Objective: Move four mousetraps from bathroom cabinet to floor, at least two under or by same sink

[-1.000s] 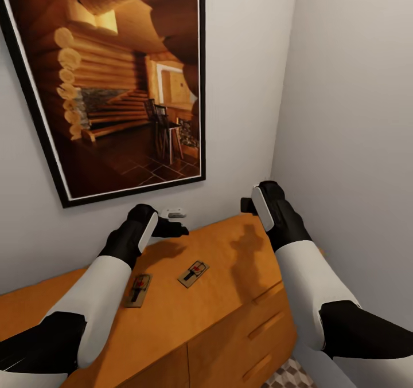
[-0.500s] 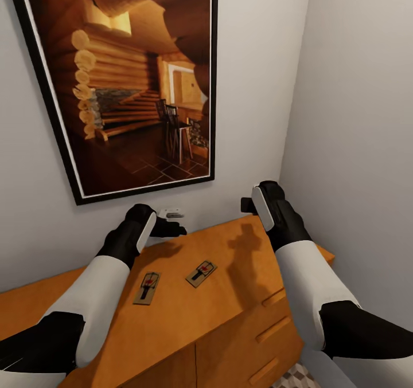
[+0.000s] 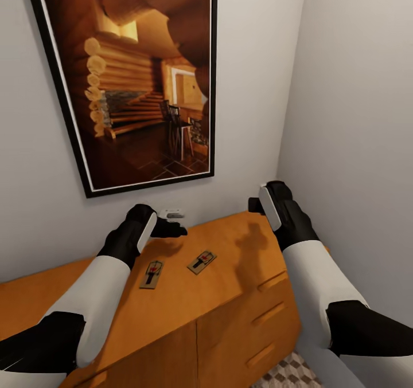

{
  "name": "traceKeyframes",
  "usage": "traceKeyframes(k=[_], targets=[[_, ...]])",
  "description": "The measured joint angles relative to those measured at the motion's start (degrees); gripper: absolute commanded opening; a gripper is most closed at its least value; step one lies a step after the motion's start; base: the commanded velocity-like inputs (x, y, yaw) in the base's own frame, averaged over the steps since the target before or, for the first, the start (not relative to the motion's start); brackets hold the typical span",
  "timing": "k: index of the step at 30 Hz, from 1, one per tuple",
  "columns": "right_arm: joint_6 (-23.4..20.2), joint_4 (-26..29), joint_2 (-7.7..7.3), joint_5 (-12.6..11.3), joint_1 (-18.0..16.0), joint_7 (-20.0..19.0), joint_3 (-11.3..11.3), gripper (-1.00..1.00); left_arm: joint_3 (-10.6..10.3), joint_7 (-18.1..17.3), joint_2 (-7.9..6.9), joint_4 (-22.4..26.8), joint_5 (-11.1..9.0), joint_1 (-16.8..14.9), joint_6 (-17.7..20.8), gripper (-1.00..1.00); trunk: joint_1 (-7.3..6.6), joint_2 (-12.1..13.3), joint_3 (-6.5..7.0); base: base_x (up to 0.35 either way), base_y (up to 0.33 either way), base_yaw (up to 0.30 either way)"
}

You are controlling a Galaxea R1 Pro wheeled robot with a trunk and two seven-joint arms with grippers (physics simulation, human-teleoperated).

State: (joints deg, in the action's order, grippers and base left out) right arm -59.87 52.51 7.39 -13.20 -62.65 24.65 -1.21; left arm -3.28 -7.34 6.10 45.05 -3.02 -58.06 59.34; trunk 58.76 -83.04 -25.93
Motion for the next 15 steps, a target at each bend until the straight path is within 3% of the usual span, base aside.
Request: traceKeyframes(k=[15], targets=[[0.0,-0.3,-0.61,0.0,0.0,0.1,0.1,-1.0,0.0,0.1,-0.21,-0.1,0.3,0.0,-0.1,1.0,-0.01,0.0,0.0,-0.32,0.0,0.0]])
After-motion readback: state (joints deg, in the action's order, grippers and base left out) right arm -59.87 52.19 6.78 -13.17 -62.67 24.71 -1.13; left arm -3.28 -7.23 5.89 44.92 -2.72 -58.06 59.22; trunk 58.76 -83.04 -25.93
